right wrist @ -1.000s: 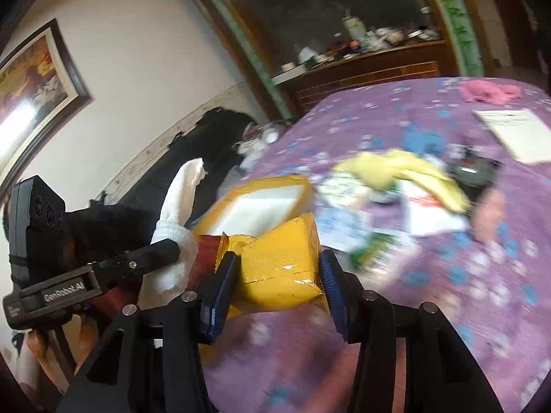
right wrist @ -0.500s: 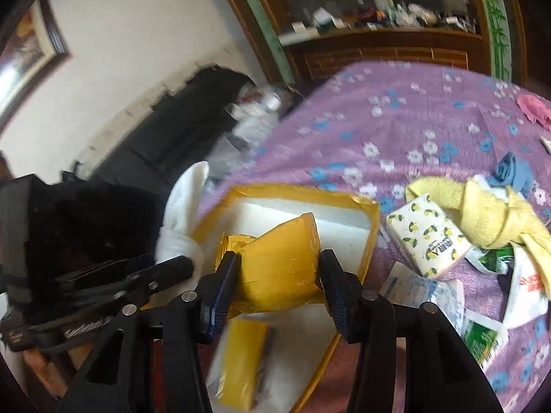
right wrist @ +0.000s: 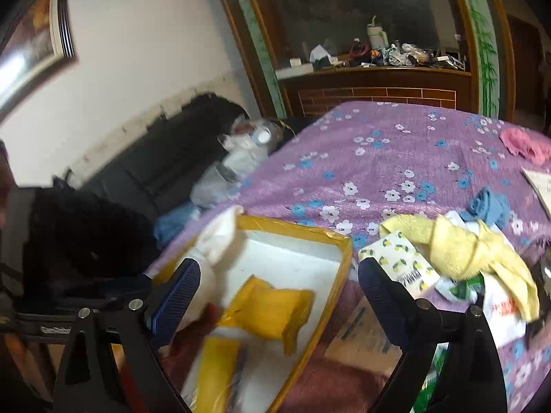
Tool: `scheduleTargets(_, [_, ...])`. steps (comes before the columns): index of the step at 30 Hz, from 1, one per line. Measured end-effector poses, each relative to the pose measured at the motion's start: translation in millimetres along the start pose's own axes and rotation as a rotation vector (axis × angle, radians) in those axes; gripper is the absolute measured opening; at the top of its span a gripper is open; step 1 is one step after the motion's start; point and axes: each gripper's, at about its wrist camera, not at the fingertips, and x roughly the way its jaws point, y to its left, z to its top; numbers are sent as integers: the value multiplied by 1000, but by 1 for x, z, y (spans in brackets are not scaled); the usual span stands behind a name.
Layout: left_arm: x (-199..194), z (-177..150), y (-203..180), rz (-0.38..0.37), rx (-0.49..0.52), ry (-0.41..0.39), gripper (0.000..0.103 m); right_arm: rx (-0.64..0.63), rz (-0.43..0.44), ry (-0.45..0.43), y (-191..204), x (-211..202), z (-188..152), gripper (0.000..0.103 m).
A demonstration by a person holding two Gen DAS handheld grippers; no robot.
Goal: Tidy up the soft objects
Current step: 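Place white cloth into box with left tool while right tool drops yellow bag in, then grasp green-and-white sachet with left tool while right tool grasps pink fluffy ball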
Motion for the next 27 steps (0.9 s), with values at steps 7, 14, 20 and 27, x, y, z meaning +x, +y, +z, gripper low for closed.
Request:
scheduleTargets(7, [-23,-37,-56,24,21,-63,68,228,157,-48,-45,-62,-37,95])
scheduleTargets(14, [-11,-63,-122,40,62,-24,68,237,-53,-22,-106,-117,-63,96])
scheduleTargets(20, [7,-70,-156,38,99,17,68,230,-48,34,-132,-137,-72,89])
scheduleTargets(27, [31,-69,-178,100,176,21,68,213,-93,18,-168,-156,-63,88])
